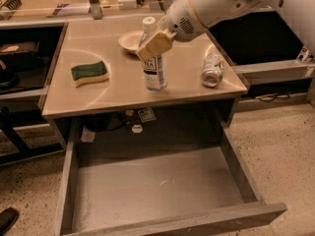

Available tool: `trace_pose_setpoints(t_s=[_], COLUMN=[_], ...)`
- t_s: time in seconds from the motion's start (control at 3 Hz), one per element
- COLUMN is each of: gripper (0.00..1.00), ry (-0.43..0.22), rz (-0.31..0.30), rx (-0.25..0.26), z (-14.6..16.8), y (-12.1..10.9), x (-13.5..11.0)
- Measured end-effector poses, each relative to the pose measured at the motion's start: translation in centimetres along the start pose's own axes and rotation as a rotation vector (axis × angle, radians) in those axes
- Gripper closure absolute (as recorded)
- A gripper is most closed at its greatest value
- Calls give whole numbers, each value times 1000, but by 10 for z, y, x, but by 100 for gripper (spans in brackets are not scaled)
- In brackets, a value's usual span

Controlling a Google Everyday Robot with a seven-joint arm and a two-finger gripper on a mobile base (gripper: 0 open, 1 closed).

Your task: Pick blue plastic bottle from top drawer and place on counter

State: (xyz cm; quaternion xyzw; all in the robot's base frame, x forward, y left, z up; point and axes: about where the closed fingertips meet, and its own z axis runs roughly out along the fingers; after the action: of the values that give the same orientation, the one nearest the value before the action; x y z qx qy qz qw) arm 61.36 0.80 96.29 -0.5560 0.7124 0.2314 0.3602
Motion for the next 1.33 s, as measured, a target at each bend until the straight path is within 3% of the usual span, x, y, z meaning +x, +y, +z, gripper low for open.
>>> trace_pose_setpoints(t_s=[0.67, 1.33], gripper=[100, 100], ry=[17, 1], rz=[9, 46], rx=[-38, -59], z=[27, 45], y=[-44, -67], x=[-2, 15])
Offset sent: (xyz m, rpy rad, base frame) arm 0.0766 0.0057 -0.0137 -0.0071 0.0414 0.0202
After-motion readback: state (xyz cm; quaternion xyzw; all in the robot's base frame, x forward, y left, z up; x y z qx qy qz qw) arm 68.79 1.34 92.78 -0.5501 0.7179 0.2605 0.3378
